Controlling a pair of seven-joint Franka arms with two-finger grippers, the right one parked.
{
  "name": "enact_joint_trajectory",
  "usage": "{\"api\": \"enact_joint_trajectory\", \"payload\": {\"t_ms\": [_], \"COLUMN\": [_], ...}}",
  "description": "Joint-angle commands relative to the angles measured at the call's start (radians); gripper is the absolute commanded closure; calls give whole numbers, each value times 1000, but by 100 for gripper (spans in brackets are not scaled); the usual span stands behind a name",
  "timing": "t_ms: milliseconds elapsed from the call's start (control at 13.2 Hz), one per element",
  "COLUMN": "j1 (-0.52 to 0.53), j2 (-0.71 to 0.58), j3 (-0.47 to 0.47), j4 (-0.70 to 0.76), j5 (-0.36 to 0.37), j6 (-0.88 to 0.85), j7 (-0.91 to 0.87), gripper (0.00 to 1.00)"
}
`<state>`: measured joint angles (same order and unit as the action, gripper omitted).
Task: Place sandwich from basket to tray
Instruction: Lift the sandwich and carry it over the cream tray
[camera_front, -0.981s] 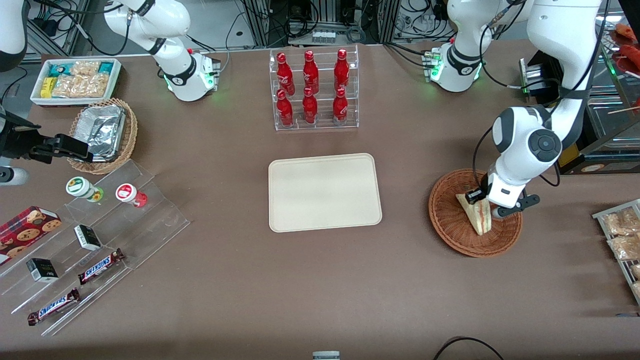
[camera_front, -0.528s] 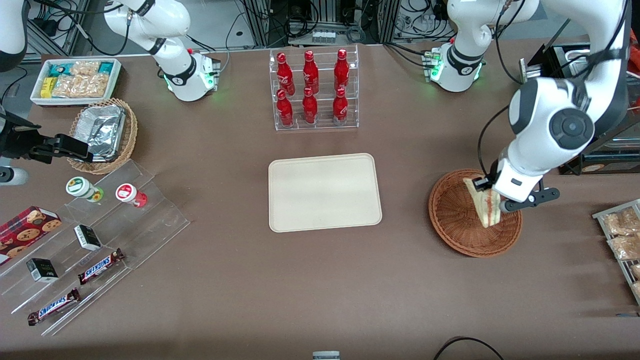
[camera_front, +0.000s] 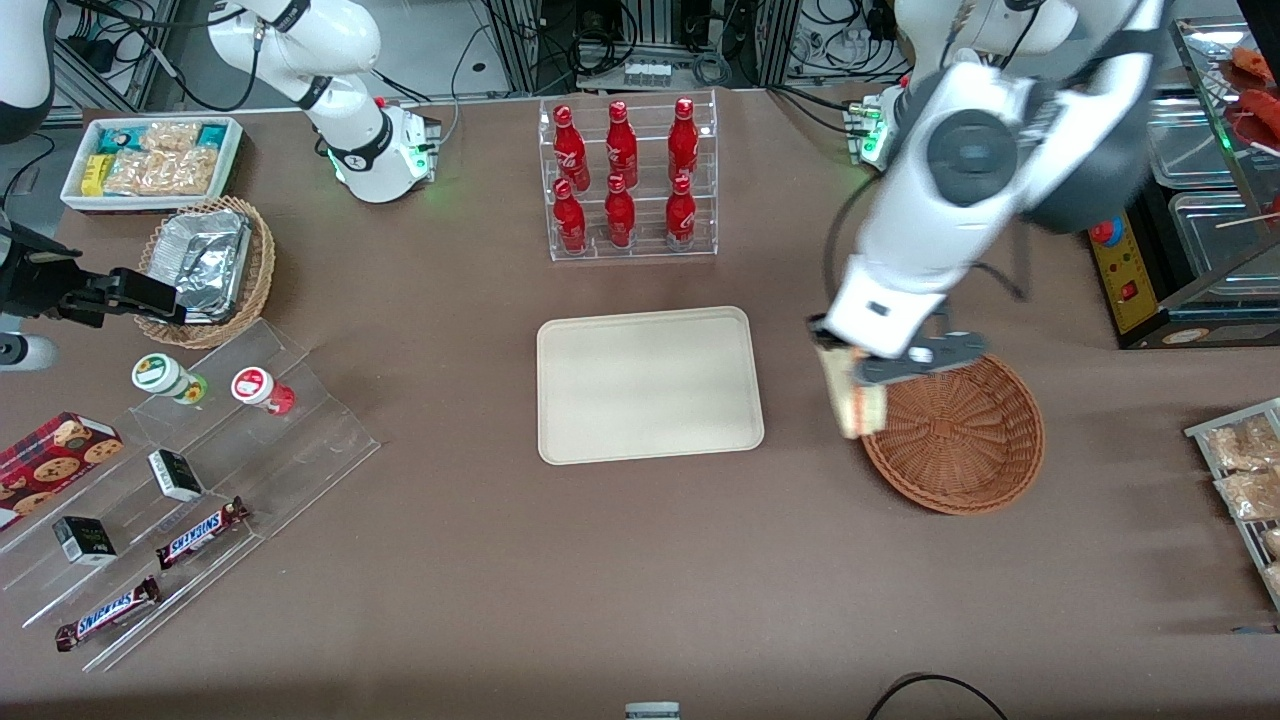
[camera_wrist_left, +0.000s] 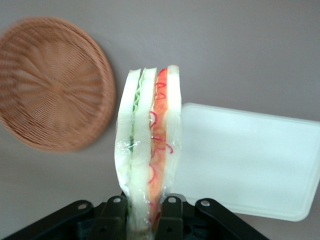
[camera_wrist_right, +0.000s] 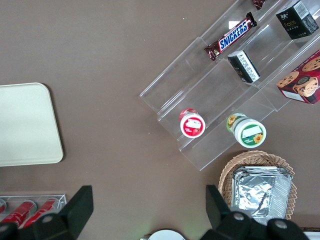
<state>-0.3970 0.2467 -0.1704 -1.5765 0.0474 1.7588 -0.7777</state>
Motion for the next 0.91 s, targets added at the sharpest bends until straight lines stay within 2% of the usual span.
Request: {"api": "enact_joint_trajectory", "payload": {"t_ms": [0, 151, 226, 830], "j1": [-115, -184, -213, -336], "j2": [168, 285, 322, 494], "j3": [12, 15, 14, 17], "j4": [133, 205, 217, 214], "j5": [12, 19, 46, 63], "j6": [8, 39, 56, 267], "j7": [-74, -162, -182, -201], "gripper": [100, 100, 100, 100]}}
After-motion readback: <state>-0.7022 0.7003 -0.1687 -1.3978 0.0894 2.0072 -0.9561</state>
